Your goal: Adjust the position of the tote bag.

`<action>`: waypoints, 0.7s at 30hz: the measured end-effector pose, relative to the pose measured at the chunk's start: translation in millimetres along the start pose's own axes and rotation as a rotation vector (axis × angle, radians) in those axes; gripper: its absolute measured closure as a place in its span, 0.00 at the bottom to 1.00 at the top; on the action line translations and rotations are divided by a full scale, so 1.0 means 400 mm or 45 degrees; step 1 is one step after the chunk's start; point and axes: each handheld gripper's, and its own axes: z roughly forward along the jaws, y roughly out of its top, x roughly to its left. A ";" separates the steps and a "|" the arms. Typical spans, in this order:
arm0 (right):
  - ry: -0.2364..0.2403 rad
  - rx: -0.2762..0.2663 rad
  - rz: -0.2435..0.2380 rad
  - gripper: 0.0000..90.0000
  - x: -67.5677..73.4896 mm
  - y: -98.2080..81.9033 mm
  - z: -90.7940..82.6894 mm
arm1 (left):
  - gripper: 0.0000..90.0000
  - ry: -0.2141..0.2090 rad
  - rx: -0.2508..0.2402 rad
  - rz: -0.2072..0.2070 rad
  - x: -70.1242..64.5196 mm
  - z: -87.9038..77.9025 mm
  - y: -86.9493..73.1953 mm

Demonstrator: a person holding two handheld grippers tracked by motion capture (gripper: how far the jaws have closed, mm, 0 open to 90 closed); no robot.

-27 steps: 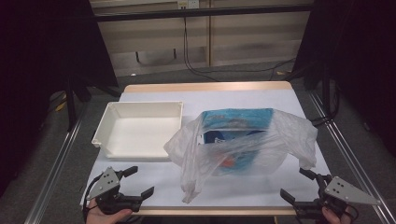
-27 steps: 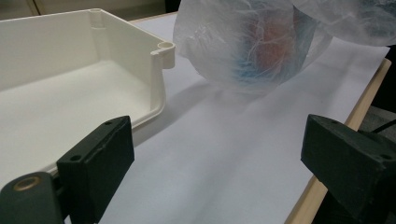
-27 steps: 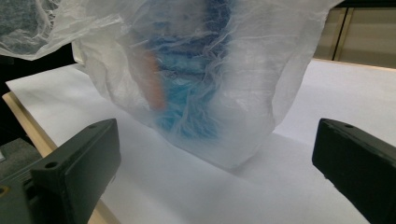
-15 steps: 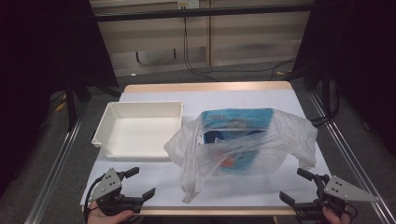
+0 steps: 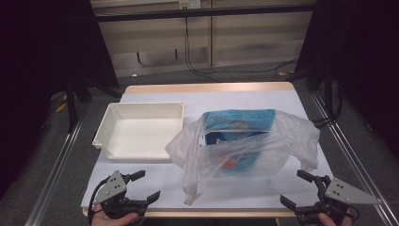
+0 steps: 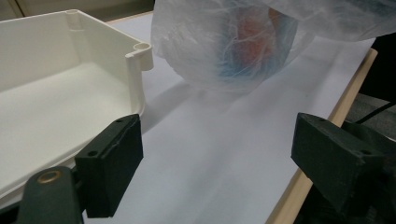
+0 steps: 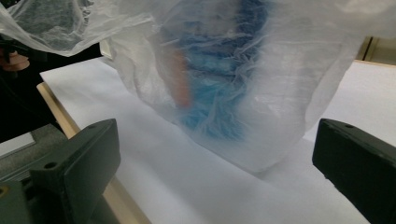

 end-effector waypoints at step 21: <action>-0.040 -0.019 0.003 0.43 -0.021 0.053 -0.087 | 0.36 -0.177 -0.053 0.084 -0.099 -0.017 0.059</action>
